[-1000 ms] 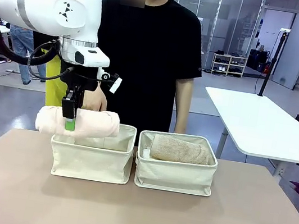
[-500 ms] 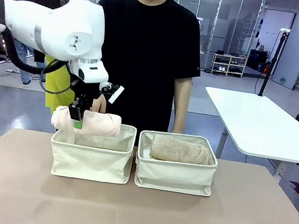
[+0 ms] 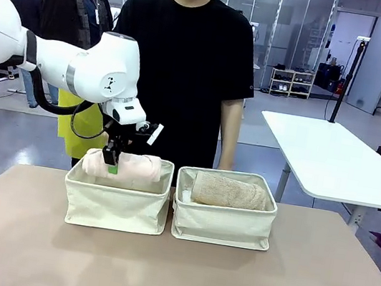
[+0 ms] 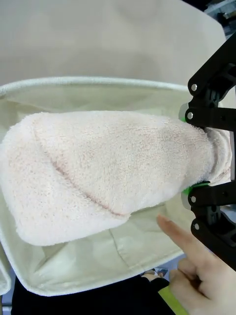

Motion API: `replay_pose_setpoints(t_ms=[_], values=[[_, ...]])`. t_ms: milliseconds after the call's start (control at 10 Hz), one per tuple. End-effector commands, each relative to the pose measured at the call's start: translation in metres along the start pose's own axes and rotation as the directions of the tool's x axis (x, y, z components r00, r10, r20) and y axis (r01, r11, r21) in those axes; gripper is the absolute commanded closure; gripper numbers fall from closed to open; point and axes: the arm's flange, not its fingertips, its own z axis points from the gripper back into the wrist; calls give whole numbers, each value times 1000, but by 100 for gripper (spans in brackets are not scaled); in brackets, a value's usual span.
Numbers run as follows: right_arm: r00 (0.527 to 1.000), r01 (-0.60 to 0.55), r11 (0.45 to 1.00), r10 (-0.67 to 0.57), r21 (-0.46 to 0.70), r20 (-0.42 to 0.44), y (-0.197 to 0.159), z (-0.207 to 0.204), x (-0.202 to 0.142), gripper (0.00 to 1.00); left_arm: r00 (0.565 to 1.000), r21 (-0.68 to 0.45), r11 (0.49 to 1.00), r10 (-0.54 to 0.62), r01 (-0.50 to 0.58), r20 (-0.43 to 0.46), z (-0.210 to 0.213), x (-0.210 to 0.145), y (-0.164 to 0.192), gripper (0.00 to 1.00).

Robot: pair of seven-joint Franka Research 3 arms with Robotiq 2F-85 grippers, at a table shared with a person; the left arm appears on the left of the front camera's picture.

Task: Divide the towels into two baskets.
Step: Pick up one hotel-folded towel from the bottom of the table and place it in the Fabric basket indicated by the person.

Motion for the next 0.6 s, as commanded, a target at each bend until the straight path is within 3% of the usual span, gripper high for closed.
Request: replay_pose_setpoints(t_ms=[0, 100, 200, 500], values=[[1000, -11, 1000, 11, 4, 7, 3, 1, -1, 0, 1000, 28, 999, -22, 21, 7, -1, -3, 6, 25], [1000, -11, 1000, 11, 4, 7, 3, 1, -1, 0, 999, 33, 999, -32, 32, 7, -1, -2, 5, 18], [1000, -11, 1000, 11, 4, 7, 3, 1, -1, 0, 999, 36, 999, -37, 37, 4, 0, -2, 5, 0], [1000, -11, 1000, 11, 4, 7, 3, 1, -1, 0, 999, 36, 998, -52, 51, 5, 3, 1, 1, 2]])
